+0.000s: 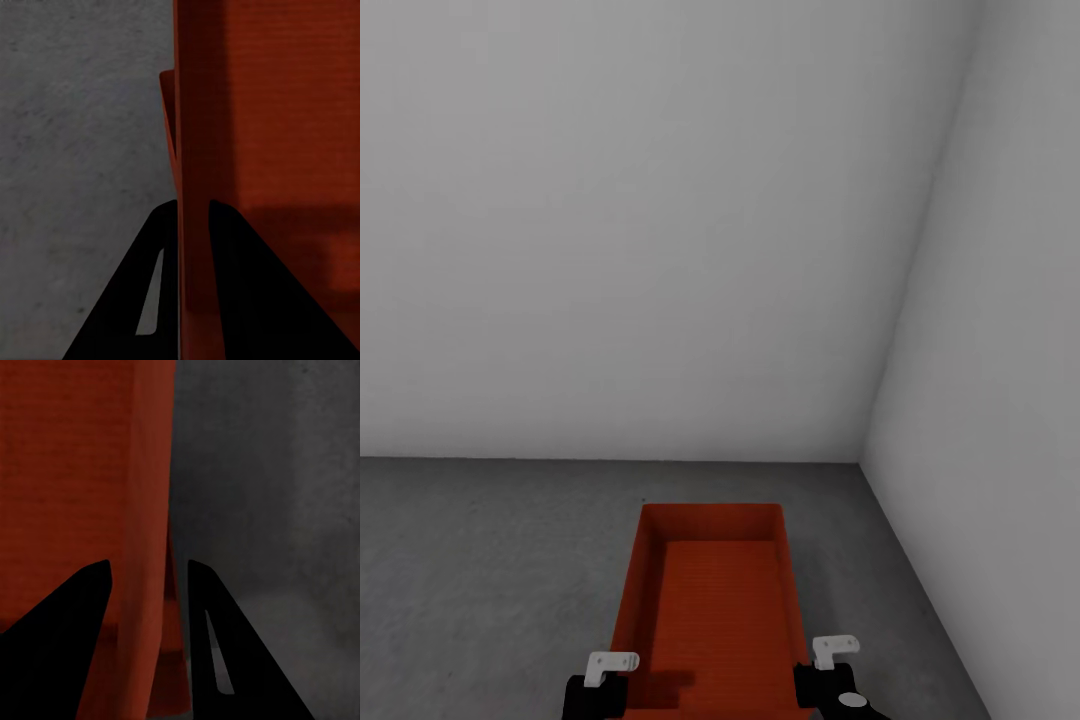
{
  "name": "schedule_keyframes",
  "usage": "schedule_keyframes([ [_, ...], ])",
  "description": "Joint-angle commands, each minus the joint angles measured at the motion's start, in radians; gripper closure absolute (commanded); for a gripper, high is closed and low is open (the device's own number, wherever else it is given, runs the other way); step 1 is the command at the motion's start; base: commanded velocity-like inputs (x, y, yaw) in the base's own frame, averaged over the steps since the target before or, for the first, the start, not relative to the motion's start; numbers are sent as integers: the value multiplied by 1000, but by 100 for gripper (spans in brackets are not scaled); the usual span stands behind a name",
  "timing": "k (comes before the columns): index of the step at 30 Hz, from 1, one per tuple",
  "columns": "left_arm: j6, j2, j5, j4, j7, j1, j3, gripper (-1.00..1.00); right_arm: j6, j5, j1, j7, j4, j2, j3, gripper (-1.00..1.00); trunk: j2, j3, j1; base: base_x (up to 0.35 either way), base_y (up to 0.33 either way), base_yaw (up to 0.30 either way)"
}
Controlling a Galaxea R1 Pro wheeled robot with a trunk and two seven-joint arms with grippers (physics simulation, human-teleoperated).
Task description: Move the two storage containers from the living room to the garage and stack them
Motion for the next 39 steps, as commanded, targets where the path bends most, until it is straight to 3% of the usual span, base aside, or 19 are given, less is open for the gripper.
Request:
schedule_keyframes([
  [1,-4,0,-11,0,13,-1,24,100,-3,-3,-1,-9,1,0,-1,100,0,-1,0,4,0,0],
  [39,-4,-1,-11,0,13,-1,24,100,-3,-3,-1,-9,1,0,-1,100,0,-1,0,7,8,-38],
])
